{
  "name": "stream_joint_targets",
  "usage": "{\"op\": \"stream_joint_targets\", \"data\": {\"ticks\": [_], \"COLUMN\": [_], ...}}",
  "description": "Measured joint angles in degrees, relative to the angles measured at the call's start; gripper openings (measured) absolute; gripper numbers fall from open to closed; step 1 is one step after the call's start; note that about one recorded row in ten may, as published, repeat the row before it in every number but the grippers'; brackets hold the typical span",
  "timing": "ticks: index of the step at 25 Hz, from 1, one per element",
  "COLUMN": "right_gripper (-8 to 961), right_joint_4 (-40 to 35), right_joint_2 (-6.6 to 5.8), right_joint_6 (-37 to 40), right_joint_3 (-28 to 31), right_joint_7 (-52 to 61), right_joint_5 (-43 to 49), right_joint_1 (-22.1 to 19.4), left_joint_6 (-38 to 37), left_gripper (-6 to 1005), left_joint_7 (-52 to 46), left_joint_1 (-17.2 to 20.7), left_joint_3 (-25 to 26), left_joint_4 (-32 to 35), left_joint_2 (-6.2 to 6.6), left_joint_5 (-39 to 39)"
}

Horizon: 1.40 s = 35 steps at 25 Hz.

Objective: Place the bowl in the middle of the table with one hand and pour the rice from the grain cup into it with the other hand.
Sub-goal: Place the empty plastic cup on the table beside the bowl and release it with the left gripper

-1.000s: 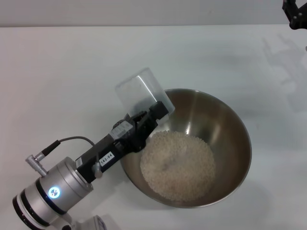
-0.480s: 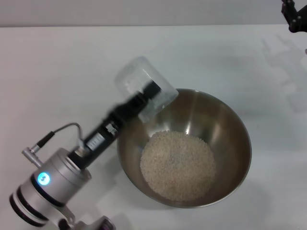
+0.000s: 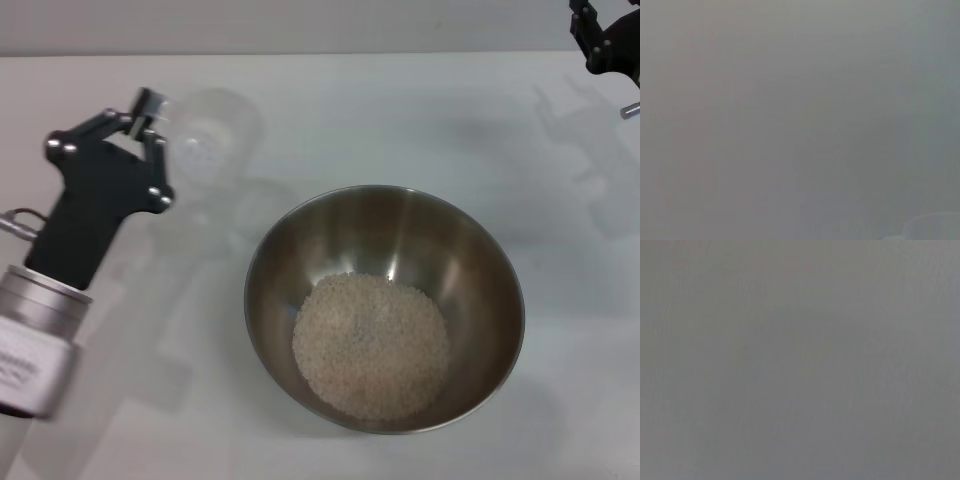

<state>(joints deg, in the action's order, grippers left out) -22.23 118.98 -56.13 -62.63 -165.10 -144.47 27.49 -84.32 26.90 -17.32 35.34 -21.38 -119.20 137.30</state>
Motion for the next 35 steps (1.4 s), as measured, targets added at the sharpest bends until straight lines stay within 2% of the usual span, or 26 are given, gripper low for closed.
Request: {"op": "stream_joint_targets", "data": {"ticks": [2,3,8,10,12,19,35], "right_gripper": [452,452,452,452,452,453,453], "right_joint_4": [0.16,0.5,0.84,0.93,1.01,2.32,3.07], "right_joint_2": [0.09,0.17,0.45,0.52,0.54,0.55,0.54], "right_joint_6": [-0.1,-0.27,-1.79,-2.28,-2.4,-2.46,-2.18], "right_joint_3": [0.01,0.01,-0.01,-0.01,-0.01,-0.33,-0.01], "right_joint_7": [0.17,0.28,0.5,0.82,0.99,1.23,1.28], "right_joint_5": [-0.06,-0.18,-0.33,-0.38,-0.38,-0.51,-0.55], "right_joint_1": [0.14,0.32,0.42,0.29,0.26,0.53,1.27], "left_joint_6": [0.0,2.86,5.81,10.22,11.23,22.04,26.08], "left_gripper": [59,59,62,63,64,67,74], "left_joint_7": [0.0,-7.76,-14.17,-17.63,-18.16,-19.18,-19.17], "left_joint_1": [0.0,0.27,0.7,1.22,1.24,0.3,-0.07], "left_joint_3": [0.0,-0.07,-0.18,-0.04,-0.03,0.8,0.56], "left_joint_4": [0.0,0.03,-0.01,-0.11,-0.05,0.1,0.67], "left_joint_2": [0.0,0.0,0.02,0.02,0.02,0.09,0.2], "left_joint_5": [0.0,-3.93,-7.44,-10.16,-10.48,-13.49,-13.73]}}
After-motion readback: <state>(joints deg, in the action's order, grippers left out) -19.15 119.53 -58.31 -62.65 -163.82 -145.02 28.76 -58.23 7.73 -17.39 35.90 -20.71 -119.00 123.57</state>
